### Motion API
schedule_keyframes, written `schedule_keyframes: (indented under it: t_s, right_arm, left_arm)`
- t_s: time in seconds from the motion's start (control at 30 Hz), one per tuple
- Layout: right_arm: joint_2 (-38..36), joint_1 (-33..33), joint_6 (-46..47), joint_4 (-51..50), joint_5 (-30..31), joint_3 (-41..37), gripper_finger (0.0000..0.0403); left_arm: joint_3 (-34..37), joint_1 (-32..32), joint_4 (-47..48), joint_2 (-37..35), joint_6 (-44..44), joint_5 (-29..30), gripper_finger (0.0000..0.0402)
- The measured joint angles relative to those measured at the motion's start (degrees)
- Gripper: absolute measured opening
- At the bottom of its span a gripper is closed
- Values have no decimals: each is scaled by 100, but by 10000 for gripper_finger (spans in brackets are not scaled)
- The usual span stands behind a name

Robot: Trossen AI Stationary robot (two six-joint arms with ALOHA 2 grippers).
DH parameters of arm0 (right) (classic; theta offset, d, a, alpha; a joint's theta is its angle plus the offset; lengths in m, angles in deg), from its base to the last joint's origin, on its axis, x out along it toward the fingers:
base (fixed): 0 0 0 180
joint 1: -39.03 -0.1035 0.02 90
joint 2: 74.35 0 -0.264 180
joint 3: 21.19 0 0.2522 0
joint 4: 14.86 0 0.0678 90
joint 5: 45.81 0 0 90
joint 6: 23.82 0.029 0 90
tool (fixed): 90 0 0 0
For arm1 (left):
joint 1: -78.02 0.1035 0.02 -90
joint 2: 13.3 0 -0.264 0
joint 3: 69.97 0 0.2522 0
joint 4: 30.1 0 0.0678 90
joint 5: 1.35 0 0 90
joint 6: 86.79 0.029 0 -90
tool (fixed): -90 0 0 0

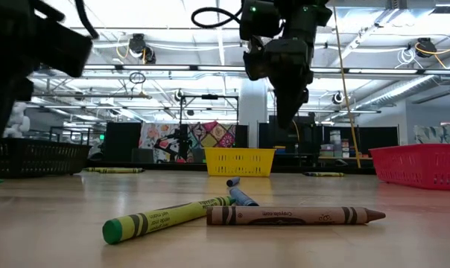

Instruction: Sort crayons

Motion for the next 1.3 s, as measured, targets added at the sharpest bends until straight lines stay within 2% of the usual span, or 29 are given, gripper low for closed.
schedule_keyframes:
  t_s: [0.17, 0.3, 0.5, 0.67, 0.87, 1.03, 1.2, 1.3]
  right_arm:
    - [0, -145, 160, -104, 526, 0, 71]
    - [0, -262, 437, -445, 541, 0, 71]
    - [2, -639, 772, -862, 548, -2, 71]
    - [4, -1054, 1261, -980, 704, -2, 71]
    - [4, -1646, 1879, -1001, 745, -2, 71]
    - [4, -2047, 2631, -1216, 1155, -2, 71]
    - [4, -2386, 3389, -1580, 1652, -2, 71]
    - [4, -2558, 3713, -1882, 1722, -2, 71]
  left_arm:
    - [0, -461, -219, 0, -830, 33, 70]
    - [0, -799, -214, 6, -1297, 187, 70]
    - [0, -979, -706, 336, -1292, 271, 70]
    - [-136, -854, -1112, 866, -573, 146, 70]
    - [-650, -545, -1063, 1345, 783, 260, 70]
    - [-1153, -183, -889, 1399, 1680, 358, 70]
    - [-1649, 92, -648, 1406, 2303, 694, 70]
    - [-1837, 251, -626, 1476, 2650, 797, 70]
